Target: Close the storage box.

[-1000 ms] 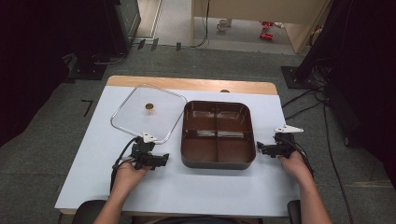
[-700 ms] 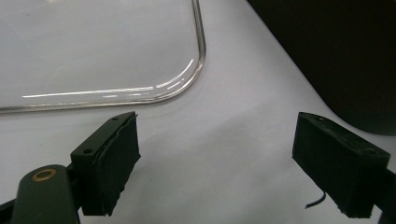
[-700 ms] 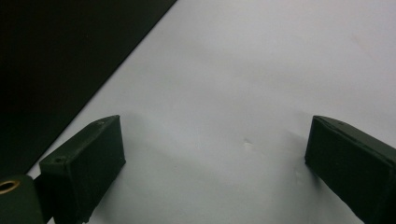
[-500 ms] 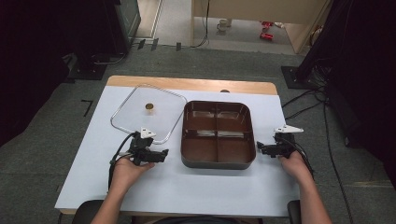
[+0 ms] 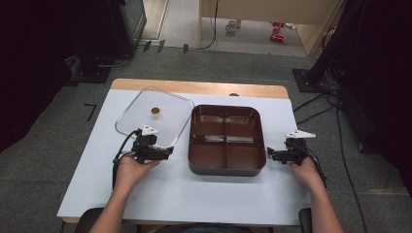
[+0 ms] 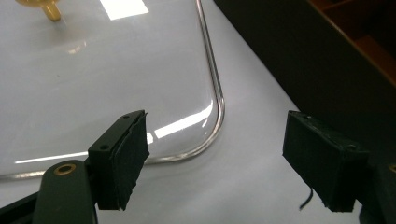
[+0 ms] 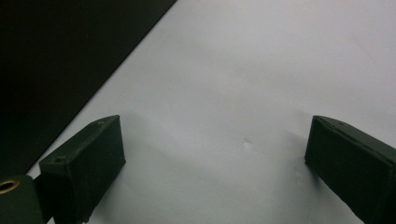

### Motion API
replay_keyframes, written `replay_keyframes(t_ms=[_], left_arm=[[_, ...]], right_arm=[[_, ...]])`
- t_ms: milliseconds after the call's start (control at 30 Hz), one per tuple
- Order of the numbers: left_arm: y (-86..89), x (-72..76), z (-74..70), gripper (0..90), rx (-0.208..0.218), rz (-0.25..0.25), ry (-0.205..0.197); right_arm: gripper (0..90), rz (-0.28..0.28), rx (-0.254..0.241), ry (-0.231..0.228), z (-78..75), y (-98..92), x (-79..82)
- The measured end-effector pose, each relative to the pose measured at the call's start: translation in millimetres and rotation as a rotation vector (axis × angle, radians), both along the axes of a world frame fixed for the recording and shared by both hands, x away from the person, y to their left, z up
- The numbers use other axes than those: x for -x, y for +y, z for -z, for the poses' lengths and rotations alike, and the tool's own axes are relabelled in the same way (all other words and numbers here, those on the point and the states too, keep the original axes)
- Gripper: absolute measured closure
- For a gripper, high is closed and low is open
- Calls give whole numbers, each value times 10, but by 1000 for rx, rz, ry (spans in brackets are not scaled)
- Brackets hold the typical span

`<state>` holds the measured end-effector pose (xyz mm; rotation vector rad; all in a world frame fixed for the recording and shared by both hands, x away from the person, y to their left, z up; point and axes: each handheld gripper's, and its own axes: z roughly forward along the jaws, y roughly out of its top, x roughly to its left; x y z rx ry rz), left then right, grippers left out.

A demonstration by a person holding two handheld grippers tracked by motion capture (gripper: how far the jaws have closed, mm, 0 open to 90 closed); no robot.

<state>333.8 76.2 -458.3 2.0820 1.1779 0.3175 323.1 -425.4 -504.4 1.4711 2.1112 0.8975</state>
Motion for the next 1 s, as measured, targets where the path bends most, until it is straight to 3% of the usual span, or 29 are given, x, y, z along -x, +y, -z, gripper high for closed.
replay_keyframes(t_ms=[133, 633, 1000], left_arm=[[7, -45, -16, 223, -17, -5, -7], [62, -290, -139, 271, 7, -31, -36], [122, -559, -93, 277, -14, -47, -61]], right_arm=[[42, 0, 0, 0, 0, 0, 0], [41, 0, -1, 1, 0, -2, -3], [39, -1, -5, 2, 2, -4, -7]])
